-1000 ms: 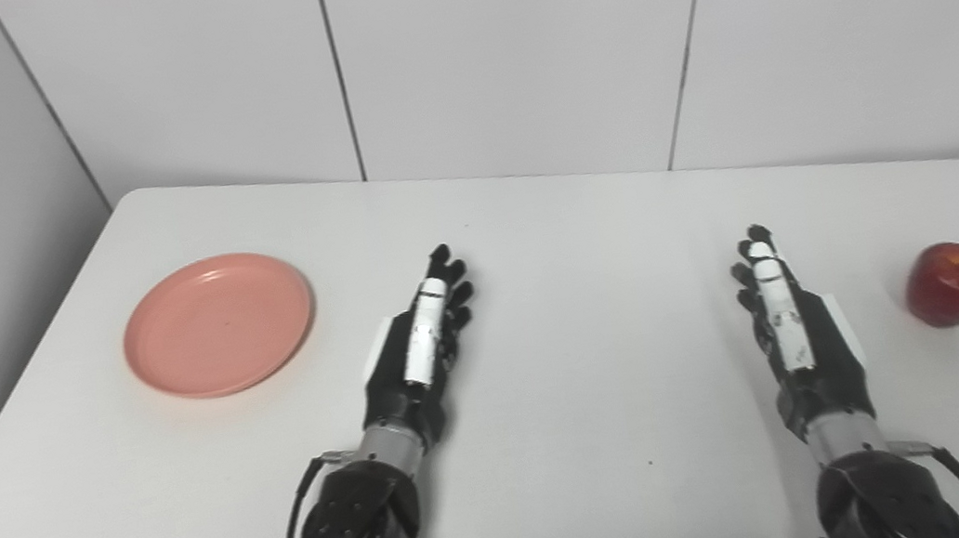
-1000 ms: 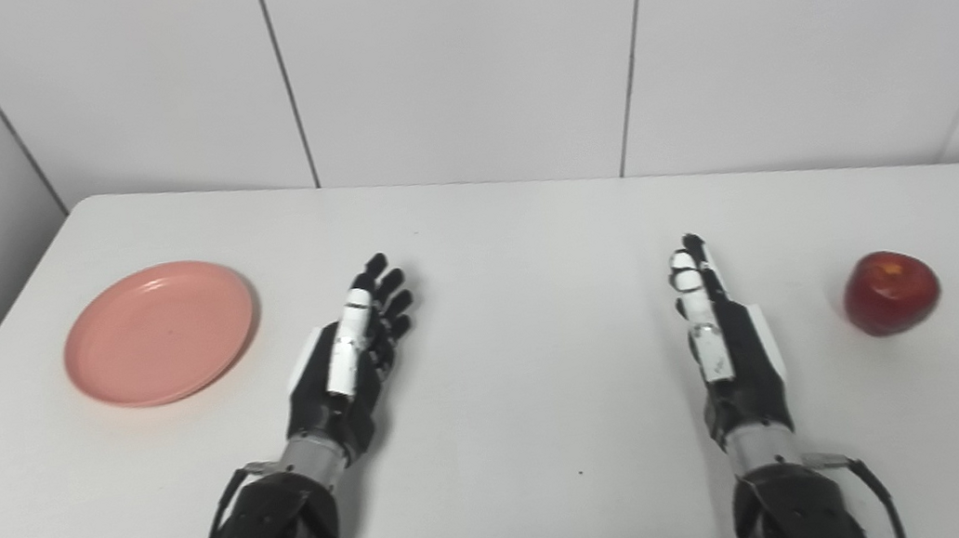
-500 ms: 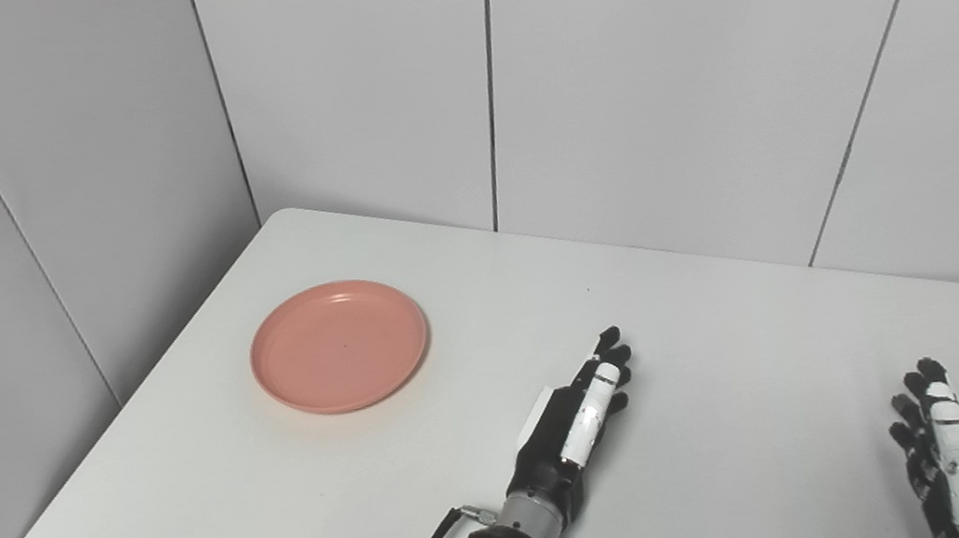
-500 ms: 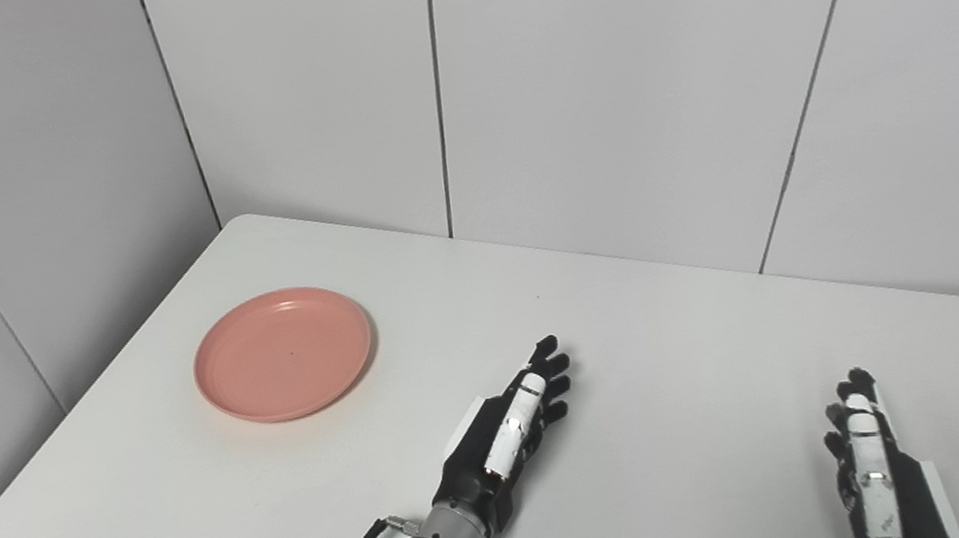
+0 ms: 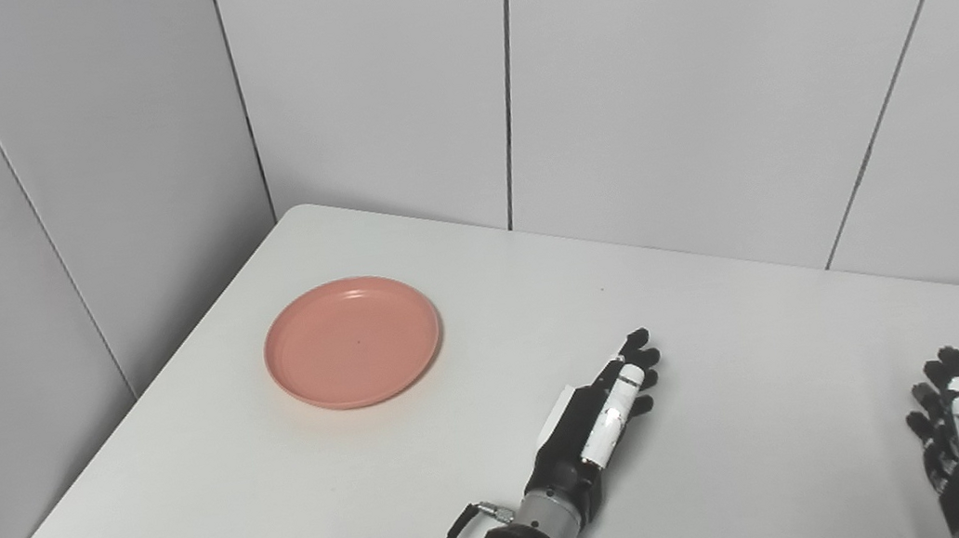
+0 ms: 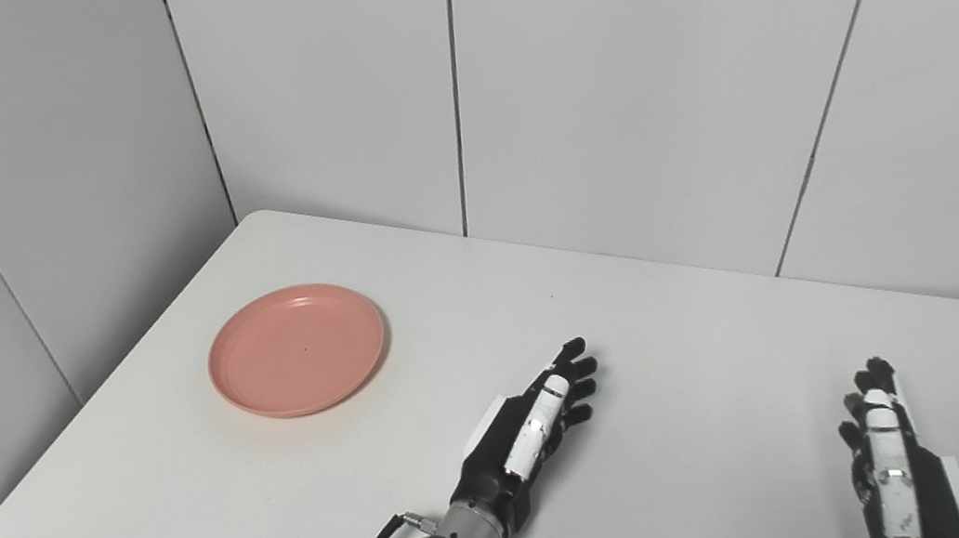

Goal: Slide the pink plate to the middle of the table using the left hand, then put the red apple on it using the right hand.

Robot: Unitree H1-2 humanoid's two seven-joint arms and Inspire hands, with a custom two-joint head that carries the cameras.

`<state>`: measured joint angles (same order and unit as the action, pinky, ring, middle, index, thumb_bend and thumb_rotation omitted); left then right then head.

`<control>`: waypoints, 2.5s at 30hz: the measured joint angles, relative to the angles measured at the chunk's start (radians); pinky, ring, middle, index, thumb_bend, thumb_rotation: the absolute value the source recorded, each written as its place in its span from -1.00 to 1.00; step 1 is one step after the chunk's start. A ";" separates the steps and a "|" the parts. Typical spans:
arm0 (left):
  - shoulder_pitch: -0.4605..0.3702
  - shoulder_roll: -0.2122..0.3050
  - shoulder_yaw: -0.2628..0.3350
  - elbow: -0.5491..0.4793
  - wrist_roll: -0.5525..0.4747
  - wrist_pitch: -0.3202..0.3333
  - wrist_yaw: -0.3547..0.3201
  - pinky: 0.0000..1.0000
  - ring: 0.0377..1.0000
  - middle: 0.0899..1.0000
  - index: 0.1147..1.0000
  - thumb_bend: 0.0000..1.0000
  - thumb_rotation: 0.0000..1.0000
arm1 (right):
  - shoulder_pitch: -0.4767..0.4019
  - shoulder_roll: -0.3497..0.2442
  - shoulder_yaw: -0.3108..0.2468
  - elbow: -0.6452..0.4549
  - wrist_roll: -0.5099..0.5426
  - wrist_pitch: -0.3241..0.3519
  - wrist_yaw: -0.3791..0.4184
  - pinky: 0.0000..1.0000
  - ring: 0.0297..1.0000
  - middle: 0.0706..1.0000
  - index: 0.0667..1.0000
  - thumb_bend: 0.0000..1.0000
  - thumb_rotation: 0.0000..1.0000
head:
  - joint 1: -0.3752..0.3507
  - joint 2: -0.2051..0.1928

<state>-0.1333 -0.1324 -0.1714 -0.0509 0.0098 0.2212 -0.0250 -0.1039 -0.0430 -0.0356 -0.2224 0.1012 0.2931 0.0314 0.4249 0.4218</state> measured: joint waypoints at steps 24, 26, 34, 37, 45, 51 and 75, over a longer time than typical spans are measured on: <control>-0.105 0.081 0.089 -0.193 -0.063 0.084 -0.048 0.84 0.85 0.87 0.81 -0.19 1.00 | -0.001 0.014 0.020 -0.003 -0.010 0.005 -0.007 1.00 1.00 1.00 1.00 -0.99 1.00 | 0.015 -0.015; -0.119 0.085 0.107 -0.214 -0.066 0.111 -0.042 0.84 0.85 0.86 0.79 -0.21 1.00 | -0.001 0.014 0.019 -0.004 -0.010 0.005 -0.007 1.00 1.00 1.00 1.00 -1.00 1.00 | 0.017 -0.015; -0.173 0.107 0.183 -0.255 -0.114 0.156 -0.036 0.86 0.87 0.88 0.80 -0.19 1.00 | -0.001 0.017 0.019 -0.013 -0.010 0.011 -0.007 1.00 1.00 1.00 1.00 -1.00 1.00 | 0.025 -0.014; -0.192 0.127 0.206 -0.256 -0.114 0.156 -0.033 0.85 0.87 0.88 0.81 -0.18 1.00 | -0.001 0.016 0.019 -0.014 -0.010 0.011 -0.007 1.00 1.00 1.00 1.00 -1.00 1.00 | 0.029 -0.015; -0.237 0.167 0.295 -0.278 -0.114 0.158 0.013 0.88 0.88 0.88 0.82 -0.18 1.00 | -0.002 0.016 0.019 -0.036 -0.010 0.020 -0.008 1.00 1.00 1.00 1.00 -1.00 1.00 | 0.038 -0.017; -0.249 0.199 0.351 -0.276 -0.136 0.157 0.024 0.87 0.88 0.88 0.81 -0.18 1.00 | -0.003 0.015 0.018 -0.039 -0.013 0.039 -0.010 1.00 1.00 1.00 1.00 -1.00 1.00 | 0.044 -0.015; -0.282 0.333 0.528 -0.143 -0.184 0.137 0.087 0.82 0.81 0.80 0.74 -0.21 1.00 | -0.003 0.013 0.014 -0.078 -0.003 0.101 -0.010 1.00 1.00 1.00 1.00 -1.00 1.00 | 0.064 -0.012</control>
<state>-0.4151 0.2005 0.3571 -0.1939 -0.1747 0.3581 0.0615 -0.1069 -0.0298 -0.0219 -0.3007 0.0978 0.3944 0.0212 0.4893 0.4096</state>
